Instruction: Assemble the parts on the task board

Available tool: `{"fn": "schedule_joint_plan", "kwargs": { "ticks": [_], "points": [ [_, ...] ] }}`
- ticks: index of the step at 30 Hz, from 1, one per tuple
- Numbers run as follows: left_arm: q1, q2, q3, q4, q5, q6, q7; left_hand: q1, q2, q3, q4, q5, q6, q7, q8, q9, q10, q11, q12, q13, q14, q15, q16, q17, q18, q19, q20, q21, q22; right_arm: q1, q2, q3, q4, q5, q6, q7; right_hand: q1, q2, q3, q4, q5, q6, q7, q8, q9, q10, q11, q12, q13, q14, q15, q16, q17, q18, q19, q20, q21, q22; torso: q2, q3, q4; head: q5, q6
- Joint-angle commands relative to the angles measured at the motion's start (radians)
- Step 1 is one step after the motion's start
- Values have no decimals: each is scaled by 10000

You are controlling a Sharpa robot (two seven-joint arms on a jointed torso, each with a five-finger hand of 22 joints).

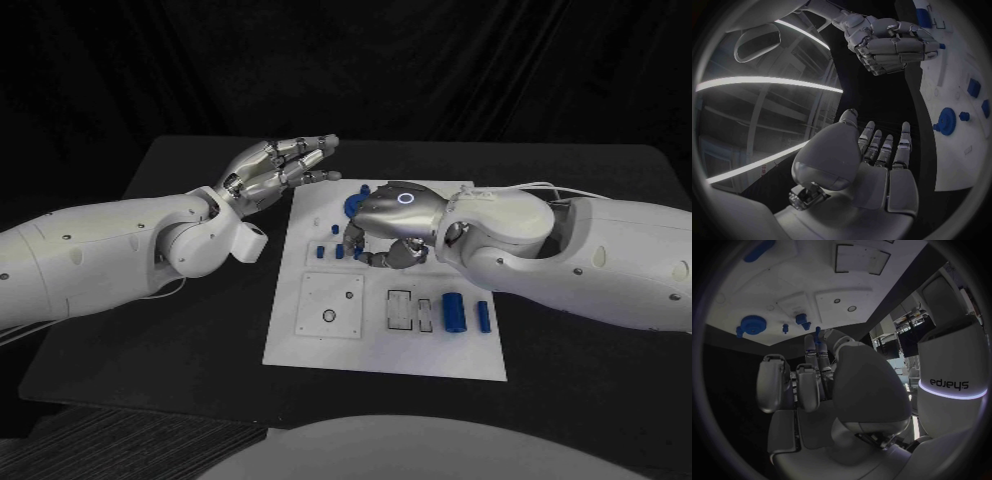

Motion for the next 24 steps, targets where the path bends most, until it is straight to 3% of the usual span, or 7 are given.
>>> {"fn": "schedule_joint_plan", "kwargs": {
  "ticks": [1,7,10,24],
  "points": [
    [-12,27,9,9,50,113,139,84,30,56,-1,-53,12,72,67,13,10,56,30,9,-144,-18,-14,-33,35,-157,-7,-88,-160,-117,110,8,-120,10,279,-184,26,47,92,-18,10,9,63,-52,-16,117,-64,-23,5,746,71,49,1269,-77,58,63,-71,1900,-2,0,18,54,-2],
    [-15,44,9,4,50,89,133,94,27,58,-8,-44,13,74,73,13,1,67,16,7,-191,-42,-23,-47,24,-171,23,-103,-161,-334,243,8,-232,10,450,-233,54,36,135,-70,7,12,72,-97,-47,131,-56,-51,-13,742,78,49,1267,-67,39,76,-107,1889,7,1,-1,252,-2],
    [-16,56,9,-5,50,92,122,95,27,58,-8,-44,14,74,73,13,1,67,17,7,-190,-42,-23,-47,24,-170,24,-103,-160,-414,314,8,-281,10,510,-263,61,27,151,-93,-5,11,81,-121,-63,132,-49,-68,-22,741,83,50,1268,-63,32,82,-118,1885,3,-5,39,214,-2],
    [-43,103,9,-55,50,207,17,250,63,161,-88,68,170,62,135,34,-20,38,-6,6,-122,59,36,-39,12,-41,62,-65,-63,-652,473,8,-307,10,705,-340,72,15,202,-156,-46,-2,105,-207,-120,130,-26,-122,-52,729,103,34,1241,-47,-3,104,-183,1865,19,8,30,230,-2]
  ]
}}
